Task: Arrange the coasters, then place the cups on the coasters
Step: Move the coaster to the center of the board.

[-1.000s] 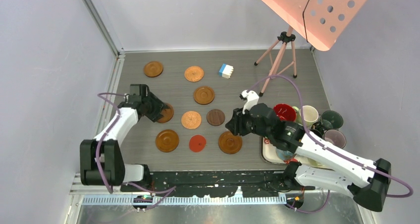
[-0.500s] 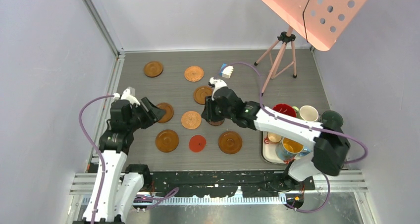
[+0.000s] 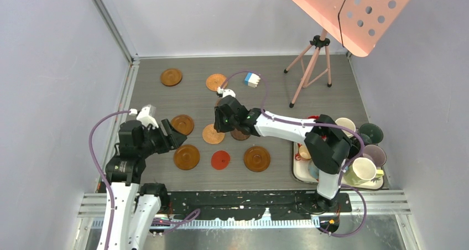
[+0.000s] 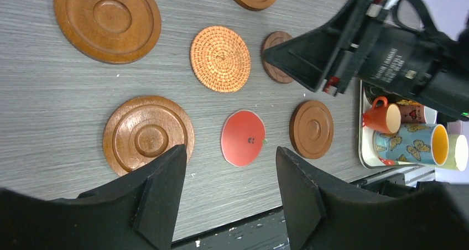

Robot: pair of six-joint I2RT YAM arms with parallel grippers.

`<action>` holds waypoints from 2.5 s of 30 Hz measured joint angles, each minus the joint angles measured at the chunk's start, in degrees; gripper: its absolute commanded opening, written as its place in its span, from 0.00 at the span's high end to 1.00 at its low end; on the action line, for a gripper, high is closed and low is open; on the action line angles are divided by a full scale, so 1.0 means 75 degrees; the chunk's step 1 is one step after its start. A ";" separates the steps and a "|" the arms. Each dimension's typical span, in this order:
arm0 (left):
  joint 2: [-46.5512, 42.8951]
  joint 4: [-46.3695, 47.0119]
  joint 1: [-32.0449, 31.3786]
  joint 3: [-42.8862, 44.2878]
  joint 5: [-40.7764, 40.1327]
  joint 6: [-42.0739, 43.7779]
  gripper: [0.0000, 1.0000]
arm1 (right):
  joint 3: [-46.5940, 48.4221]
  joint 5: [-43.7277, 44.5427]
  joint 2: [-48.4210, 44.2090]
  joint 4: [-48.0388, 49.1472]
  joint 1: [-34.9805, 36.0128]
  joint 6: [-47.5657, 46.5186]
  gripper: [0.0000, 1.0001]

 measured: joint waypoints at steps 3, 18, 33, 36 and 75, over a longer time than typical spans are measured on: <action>-0.0032 -0.0047 -0.0047 0.0064 -0.0006 0.0114 0.37 | 0.0114 0.0009 0.0364 0.0096 0.0000 0.0143 0.72; -0.0495 -0.0143 -0.0265 0.0064 -0.0417 0.0149 0.37 | 0.0892 0.0192 0.1731 0.0152 -0.0023 0.0300 0.73; -0.0490 -0.0259 -0.0283 0.0064 -0.0627 0.0149 0.36 | 0.1256 0.0379 0.2221 0.0207 -0.0224 0.0291 0.73; -0.0490 -0.0303 -0.0283 0.0064 -0.0647 0.0149 0.36 | 0.1265 0.0367 0.2221 0.0201 -0.0224 0.0259 0.73; -0.0839 -0.0335 -0.0437 0.0064 -0.0991 0.0146 0.35 | 0.6537 0.0516 0.5158 0.0356 -0.2285 0.1043 0.73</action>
